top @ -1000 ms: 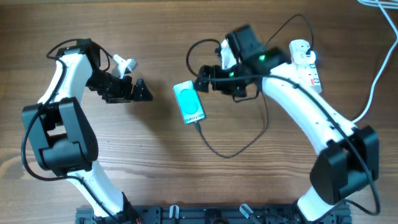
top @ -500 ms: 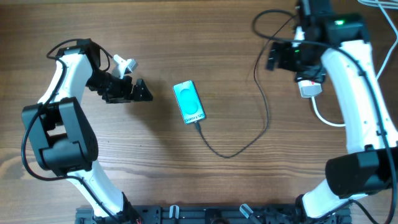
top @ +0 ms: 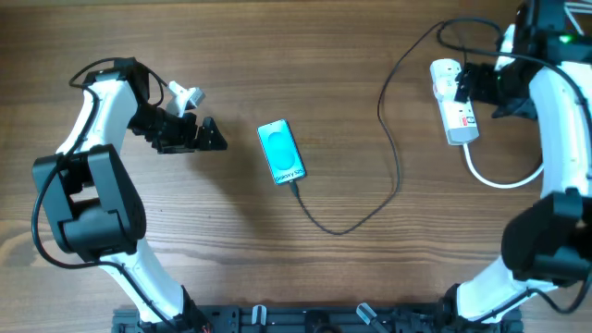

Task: Plug charger to phone and switch on socket
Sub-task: 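Release the phone and move the right gripper to the power strip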

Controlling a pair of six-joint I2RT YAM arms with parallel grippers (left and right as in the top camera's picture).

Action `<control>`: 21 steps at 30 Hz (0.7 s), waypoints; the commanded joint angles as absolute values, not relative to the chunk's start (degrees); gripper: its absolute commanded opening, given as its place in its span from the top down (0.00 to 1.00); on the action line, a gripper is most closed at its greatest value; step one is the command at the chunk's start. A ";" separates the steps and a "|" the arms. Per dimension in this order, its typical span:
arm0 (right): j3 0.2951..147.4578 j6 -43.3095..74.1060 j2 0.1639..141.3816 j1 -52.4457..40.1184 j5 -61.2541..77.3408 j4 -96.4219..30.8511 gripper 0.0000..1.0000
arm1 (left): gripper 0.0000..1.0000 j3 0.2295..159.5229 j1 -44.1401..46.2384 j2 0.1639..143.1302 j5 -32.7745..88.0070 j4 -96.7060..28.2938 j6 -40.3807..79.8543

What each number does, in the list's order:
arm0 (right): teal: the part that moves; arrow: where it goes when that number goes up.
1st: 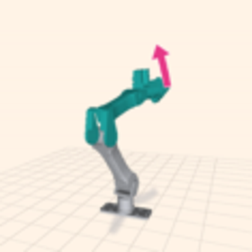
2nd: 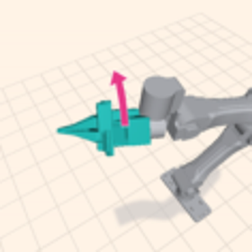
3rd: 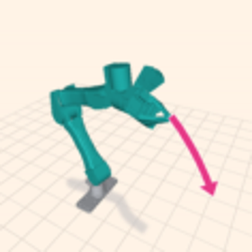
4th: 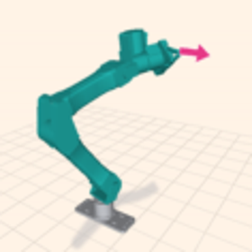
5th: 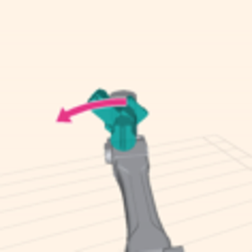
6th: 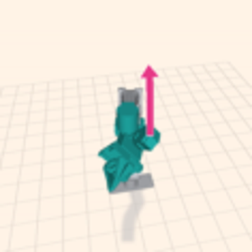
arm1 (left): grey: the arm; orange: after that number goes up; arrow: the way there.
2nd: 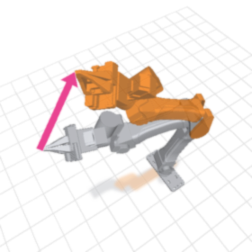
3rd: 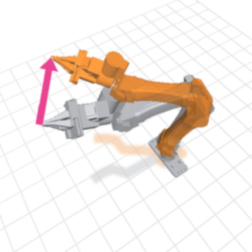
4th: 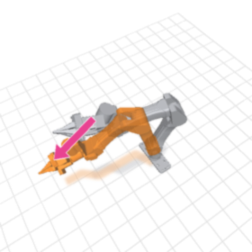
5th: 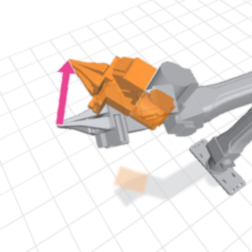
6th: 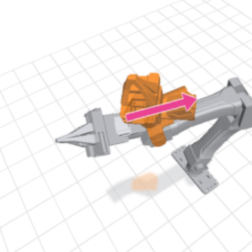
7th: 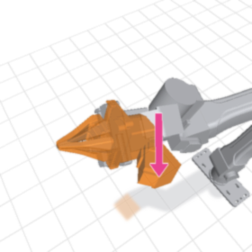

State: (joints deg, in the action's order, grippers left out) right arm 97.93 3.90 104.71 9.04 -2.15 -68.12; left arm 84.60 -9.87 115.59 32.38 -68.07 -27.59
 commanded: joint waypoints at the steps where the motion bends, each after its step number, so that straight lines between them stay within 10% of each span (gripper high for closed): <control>1: 91.96 -5.91 107.35 8.86 1.78 -63.55 0.00 | 0.00 84.38 -10.31 116.14 32.45 -68.05 -28.10; 21: 85.38 -7.51 107.48 9.63 -1.63 -50.89 0.00 | 0.00 84.38 -10.31 116.14 32.45 -68.05 -28.10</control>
State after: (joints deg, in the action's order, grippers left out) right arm 85.52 -6.76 106.72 9.06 -0.51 -51.66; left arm 84.60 -9.87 115.59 32.38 -68.07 -27.59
